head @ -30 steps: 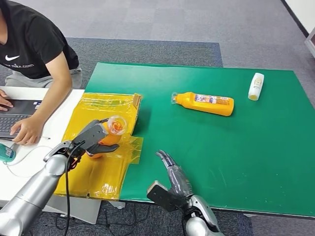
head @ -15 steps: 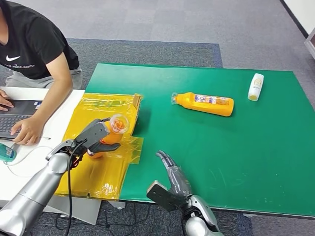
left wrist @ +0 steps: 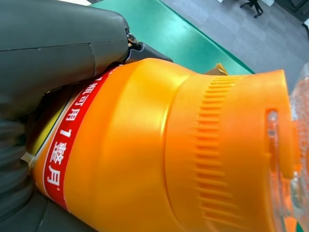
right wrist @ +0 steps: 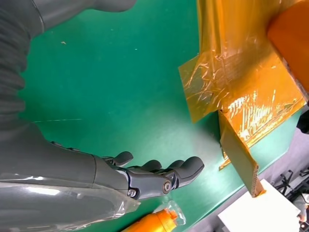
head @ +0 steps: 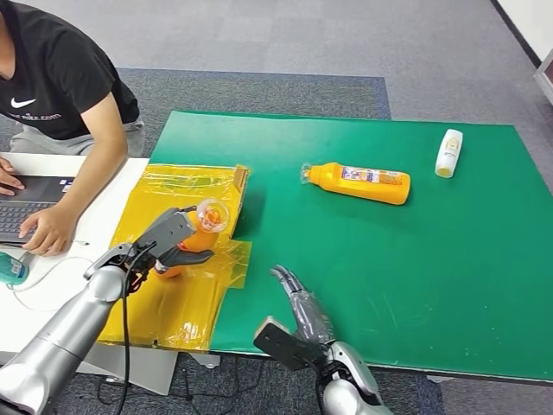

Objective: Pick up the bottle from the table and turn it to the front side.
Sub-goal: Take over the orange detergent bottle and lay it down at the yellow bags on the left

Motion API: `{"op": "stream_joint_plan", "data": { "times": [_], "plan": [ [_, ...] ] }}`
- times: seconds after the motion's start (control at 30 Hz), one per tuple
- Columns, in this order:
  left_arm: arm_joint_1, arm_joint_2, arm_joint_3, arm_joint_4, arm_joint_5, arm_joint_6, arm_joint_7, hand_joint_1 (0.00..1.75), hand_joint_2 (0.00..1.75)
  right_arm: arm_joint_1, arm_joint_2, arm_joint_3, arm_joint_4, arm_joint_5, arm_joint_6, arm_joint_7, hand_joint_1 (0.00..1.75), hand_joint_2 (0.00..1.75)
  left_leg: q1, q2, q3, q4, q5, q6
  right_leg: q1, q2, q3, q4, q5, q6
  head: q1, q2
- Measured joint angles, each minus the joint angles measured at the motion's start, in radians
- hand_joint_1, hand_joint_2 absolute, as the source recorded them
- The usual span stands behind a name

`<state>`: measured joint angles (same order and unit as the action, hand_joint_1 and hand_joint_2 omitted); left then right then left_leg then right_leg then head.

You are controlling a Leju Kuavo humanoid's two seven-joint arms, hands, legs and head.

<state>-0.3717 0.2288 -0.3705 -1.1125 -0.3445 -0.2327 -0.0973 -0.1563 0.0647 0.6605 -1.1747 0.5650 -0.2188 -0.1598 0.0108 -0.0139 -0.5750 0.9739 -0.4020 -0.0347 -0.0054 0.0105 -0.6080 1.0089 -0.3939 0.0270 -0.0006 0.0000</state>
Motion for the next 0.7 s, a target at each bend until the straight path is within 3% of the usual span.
{"op": "stream_joint_plan", "data": {
  "times": [0.7],
  "plan": [
    [-0.043, -0.025, -0.031, 0.080, -0.006, -0.001, -0.003, 1.75, 1.75, -0.018, 0.001, 0.018, 0.018, 0.001, 0.008, 0.003, 0.00, 1.75, 0.000, 0.000, 0.004, 0.000, 0.000, 0.000, 0.000, 0.000, 0.004, 0.000, 0.000, 0.000, 0.000, 0.000]
  ]
}}
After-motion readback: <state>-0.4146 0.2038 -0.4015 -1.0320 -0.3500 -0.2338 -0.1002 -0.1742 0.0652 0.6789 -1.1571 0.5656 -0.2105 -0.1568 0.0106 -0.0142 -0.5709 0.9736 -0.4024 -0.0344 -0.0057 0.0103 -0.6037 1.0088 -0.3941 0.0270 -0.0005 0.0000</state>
